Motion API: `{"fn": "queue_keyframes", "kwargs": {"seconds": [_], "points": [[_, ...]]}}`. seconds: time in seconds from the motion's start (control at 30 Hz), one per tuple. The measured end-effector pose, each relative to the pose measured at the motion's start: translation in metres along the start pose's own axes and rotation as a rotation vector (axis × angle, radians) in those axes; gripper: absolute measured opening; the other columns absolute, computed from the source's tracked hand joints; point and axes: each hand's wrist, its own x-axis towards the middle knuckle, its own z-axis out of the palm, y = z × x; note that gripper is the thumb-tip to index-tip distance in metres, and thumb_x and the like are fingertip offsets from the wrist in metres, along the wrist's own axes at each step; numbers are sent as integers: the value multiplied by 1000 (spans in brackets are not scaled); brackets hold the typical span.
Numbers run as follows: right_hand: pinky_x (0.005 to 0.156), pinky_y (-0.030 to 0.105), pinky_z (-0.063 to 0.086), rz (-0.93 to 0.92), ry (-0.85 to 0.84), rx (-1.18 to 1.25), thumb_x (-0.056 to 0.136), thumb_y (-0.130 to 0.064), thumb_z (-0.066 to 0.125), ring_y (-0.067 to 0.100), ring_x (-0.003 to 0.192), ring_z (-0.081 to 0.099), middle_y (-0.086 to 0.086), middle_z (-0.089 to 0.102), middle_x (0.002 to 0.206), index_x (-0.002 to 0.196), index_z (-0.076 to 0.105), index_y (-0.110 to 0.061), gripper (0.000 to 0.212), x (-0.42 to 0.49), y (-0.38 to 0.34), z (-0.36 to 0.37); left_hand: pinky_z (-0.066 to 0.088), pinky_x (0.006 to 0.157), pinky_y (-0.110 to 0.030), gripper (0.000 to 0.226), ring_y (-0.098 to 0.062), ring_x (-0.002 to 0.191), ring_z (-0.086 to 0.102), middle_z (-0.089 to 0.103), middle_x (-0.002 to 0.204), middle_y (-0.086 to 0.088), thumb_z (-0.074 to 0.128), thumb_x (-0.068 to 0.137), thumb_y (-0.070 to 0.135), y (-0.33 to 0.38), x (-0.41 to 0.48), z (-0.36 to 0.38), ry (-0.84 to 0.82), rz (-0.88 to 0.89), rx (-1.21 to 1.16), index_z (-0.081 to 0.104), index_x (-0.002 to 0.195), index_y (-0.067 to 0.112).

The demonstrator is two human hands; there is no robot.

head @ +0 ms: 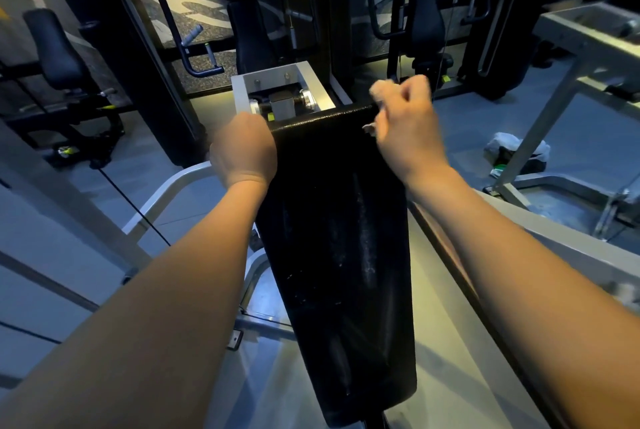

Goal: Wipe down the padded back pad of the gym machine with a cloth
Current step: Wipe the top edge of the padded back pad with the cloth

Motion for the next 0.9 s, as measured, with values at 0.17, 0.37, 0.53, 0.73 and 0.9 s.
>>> {"fn": "queue_keyframes", "kwargs": {"seconds": [0.17, 0.37, 0.53, 0.73, 0.9], "points": [[82, 13, 32, 198, -7, 151, 102, -5, 45, 18, 93, 48, 11, 46, 115, 126, 68, -8, 33, -2, 3, -1, 36, 63, -34, 37, -31, 73, 51, 56, 73, -9, 37, 99, 27, 1, -1, 1, 8, -2, 25, 62, 83, 6], [66, 31, 54, -213, -177, 70, 95, -3, 59, 22, 82, 54, 15, 51, 115, 133, 57, -3, 38, -32, -51, 19, 45, 66, -38, 38, -33, 75, 56, 60, 74, -11, 36, 98, 29, 2, -1, -1, -14, -17, -10, 61, 81, 7], [83, 35, 50, 66, -37, 78, 96, -9, 52, 25, 97, 52, 11, 47, 112, 122, 68, -17, 32, 0, 2, 0, 41, 63, -37, 36, -32, 75, 53, 62, 77, -12, 38, 97, 26, 4, -3, 0, -2, -29, -9, 66, 86, 6], [104, 33, 47, 196, -136, 357, 101, -16, 42, 20, 117, 58, 3, 63, 124, 125, 71, -23, 38, 10, 32, 2, 48, 66, -39, 40, -31, 79, 57, 65, 82, -12, 34, 93, 31, 3, -5, 0, 9, -8, -18, 69, 87, 10], [88, 34, 56, 413, -30, 561, 101, -19, 40, 16, 102, 65, 3, 68, 118, 125, 68, -20, 37, -3, 43, 15, 39, 63, -34, 43, -29, 75, 52, 65, 82, -12, 32, 89, 32, 6, -5, 0, 33, 1, 21, 69, 89, 10]]}}
